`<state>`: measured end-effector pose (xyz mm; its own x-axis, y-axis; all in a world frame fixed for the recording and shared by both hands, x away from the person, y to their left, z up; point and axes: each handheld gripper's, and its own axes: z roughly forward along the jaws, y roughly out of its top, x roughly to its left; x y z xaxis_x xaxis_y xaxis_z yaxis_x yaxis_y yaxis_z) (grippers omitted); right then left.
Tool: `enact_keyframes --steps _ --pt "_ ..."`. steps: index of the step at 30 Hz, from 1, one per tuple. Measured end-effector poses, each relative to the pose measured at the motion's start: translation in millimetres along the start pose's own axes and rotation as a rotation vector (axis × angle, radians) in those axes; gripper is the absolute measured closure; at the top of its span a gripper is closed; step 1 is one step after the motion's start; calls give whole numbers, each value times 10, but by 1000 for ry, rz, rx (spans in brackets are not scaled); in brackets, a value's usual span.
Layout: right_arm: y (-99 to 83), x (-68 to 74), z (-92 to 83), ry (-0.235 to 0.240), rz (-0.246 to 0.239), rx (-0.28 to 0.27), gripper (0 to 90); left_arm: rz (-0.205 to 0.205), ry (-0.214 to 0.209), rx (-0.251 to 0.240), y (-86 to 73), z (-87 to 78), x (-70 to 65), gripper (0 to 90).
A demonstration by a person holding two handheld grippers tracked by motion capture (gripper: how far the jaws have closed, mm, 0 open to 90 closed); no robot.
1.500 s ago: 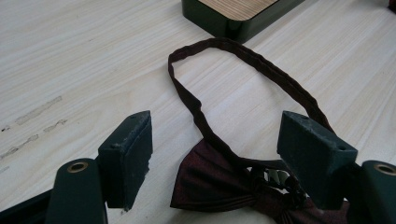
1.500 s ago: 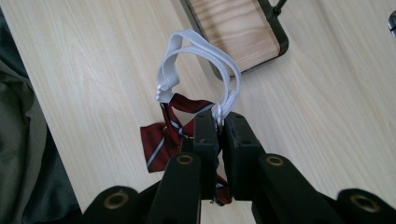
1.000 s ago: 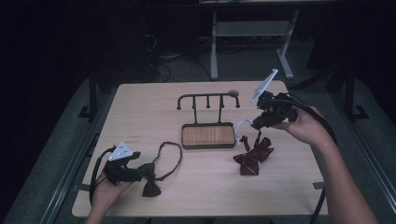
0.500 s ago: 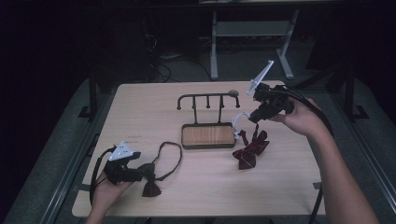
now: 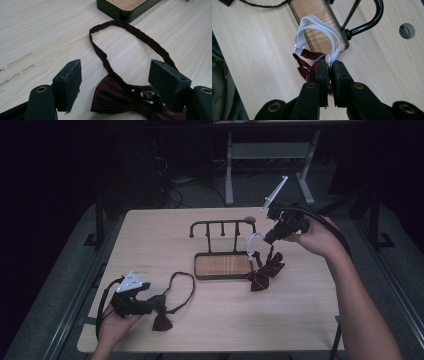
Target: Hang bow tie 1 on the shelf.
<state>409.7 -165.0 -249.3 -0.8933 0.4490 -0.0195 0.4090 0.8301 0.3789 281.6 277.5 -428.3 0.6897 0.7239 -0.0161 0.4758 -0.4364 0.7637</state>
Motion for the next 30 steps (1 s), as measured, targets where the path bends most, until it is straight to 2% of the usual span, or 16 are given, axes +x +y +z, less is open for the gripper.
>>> enact_keyframes --steps 8,15,30 --pt "108 -90 20 -9 19 16 838 0 1 -5 4 -5 -4 269" --pt "113 -190 87 -7 43 40 838 4 4 -3 4 -5 -1 269" --pt "167 -330 88 -12 90 43 840 8 0 0 8 -7 -7 269"
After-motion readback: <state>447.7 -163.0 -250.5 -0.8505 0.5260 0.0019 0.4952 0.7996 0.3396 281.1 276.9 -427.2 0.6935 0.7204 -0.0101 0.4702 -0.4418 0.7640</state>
